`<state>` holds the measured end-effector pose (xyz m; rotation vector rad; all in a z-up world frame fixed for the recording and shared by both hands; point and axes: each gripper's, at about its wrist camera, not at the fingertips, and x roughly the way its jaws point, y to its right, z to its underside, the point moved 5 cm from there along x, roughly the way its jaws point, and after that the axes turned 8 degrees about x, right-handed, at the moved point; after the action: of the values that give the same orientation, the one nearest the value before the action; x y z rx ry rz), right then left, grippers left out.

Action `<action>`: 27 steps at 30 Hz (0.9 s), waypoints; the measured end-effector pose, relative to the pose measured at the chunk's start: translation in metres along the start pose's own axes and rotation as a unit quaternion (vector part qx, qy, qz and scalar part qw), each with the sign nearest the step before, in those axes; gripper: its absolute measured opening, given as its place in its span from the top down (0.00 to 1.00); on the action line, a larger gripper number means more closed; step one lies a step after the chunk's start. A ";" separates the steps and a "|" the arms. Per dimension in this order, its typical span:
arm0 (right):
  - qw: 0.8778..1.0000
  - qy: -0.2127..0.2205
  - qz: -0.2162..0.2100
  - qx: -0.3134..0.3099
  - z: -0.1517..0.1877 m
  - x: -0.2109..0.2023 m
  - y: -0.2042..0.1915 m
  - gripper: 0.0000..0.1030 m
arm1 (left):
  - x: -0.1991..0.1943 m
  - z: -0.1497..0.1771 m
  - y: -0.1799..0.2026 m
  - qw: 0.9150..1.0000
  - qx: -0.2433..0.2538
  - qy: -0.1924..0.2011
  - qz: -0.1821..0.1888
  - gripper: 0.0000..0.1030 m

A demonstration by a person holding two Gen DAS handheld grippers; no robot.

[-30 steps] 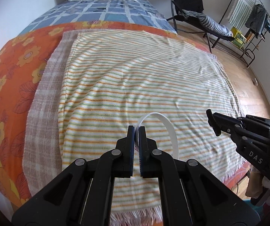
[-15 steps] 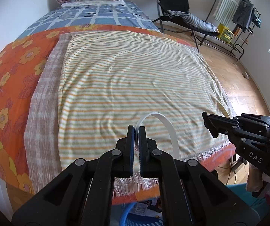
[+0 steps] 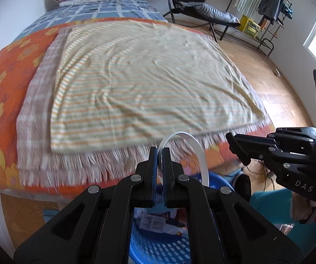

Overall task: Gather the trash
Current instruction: 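Carry the tape roll and black ring over the blue basket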

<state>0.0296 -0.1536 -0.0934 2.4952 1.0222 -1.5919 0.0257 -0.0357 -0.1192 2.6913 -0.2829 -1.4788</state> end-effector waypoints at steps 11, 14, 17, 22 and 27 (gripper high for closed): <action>1.000 -0.026 0.000 0.001 0.053 0.001 0.001 0.98 | 0.008 0.058 0.017 0.999 0.004 -0.031 0.016 0.98; 0.999 -0.035 -0.001 0.005 0.064 0.003 0.001 0.98 | 0.010 0.069 0.019 0.999 0.004 -0.040 0.019 0.98; 0.999 -0.044 -0.002 0.008 0.074 0.006 0.003 0.98 | 0.012 0.080 0.020 0.999 0.002 -0.046 0.021 0.98; 0.998 -0.057 -0.001 0.011 0.087 0.011 0.005 0.98 | 0.017 0.093 0.022 0.998 0.000 -0.059 0.024 0.98; 0.997 -0.069 0.000 0.017 0.099 0.017 0.009 0.98 | 0.021 0.099 0.026 0.997 0.003 -0.067 0.025 0.98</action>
<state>-0.0407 -0.1853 -0.1579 2.3656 0.9840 -1.7683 -0.0500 -0.0613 -0.1866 2.5737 -0.3606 -1.6498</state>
